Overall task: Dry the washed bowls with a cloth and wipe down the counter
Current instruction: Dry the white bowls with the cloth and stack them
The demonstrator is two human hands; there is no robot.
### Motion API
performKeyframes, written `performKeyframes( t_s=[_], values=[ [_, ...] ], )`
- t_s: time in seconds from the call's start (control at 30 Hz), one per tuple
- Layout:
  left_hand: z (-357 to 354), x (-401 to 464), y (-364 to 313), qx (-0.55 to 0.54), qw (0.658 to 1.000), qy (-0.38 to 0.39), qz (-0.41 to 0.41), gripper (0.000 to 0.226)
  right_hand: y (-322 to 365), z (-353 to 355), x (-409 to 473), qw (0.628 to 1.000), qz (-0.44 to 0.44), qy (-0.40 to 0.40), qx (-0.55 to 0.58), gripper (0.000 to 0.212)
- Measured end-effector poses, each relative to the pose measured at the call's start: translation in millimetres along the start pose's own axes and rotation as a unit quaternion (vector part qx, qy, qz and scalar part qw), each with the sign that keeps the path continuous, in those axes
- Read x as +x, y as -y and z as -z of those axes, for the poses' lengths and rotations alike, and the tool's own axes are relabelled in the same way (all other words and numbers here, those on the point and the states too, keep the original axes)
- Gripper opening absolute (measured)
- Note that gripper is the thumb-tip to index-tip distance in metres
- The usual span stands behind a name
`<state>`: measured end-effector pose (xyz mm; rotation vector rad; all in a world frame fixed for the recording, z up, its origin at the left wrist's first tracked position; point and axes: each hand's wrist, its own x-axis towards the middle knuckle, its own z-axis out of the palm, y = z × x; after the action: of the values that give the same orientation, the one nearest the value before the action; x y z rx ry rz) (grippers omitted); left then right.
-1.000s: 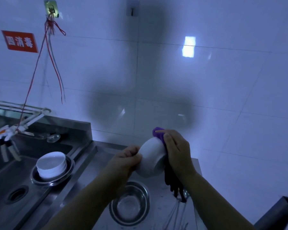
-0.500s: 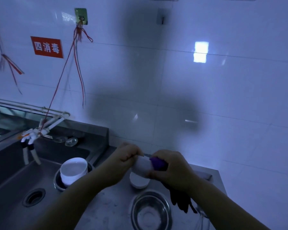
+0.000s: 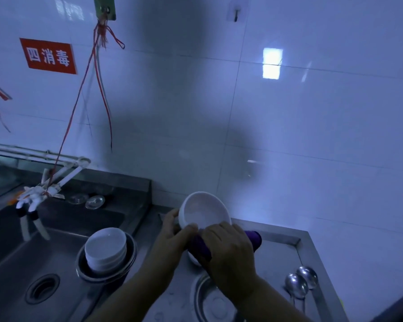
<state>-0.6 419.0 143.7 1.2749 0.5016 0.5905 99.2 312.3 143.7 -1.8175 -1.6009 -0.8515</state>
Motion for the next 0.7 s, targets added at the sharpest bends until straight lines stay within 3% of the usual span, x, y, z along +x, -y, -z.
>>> performKeyframes(
  t_s=[0.07,0.13,0.23,0.3,0.4,0.5,0.57,0.7],
  values=[
    [5.8,5.4,-5.6,0.023,1.000,-0.002,-0.006,0.025,-7.2,-2.3,-4.7,0.999,0.039,0.010,-0.004,0.030],
    [11.8,12.6,-16.1,0.037,0.999,0.003,0.000,0.017,-19.2,-1.4,-10.5,0.994,0.107,0.017,-0.007,0.027],
    [22.1,23.0,-30.3,0.040,0.997,0.026,0.064,0.048,-39.7,5.9,-14.2,0.976,0.213,0.047,-0.016,0.031],
    [24.4,23.7,-34.1,0.053,0.991,0.050,0.108,0.046,-48.3,7.8,-15.0,0.968,0.245,0.057,-0.015,0.026],
    [14.8,18.1,-26.7,0.036,0.994,0.039,0.100,0.045,-47.2,4.1,-19.8,0.970,0.236,0.059,-0.023,0.023],
    [-4.1,4.0,-9.1,0.116,0.993,-0.004,-0.002,0.038,-38.6,-5.4,-28.5,0.981,0.190,0.046,-0.022,0.018],
    [-8.9,-5.1,1.7,0.162,0.984,-0.054,-0.047,0.044,-33.5,-11.4,-30.7,0.985,0.162,0.049,-0.015,0.017],
    [11.0,-8.4,4.7,0.175,0.982,-0.060,-0.048,0.028,-35.0,-16.5,-31.2,0.973,0.215,0.090,-0.004,0.021]
  ],
)
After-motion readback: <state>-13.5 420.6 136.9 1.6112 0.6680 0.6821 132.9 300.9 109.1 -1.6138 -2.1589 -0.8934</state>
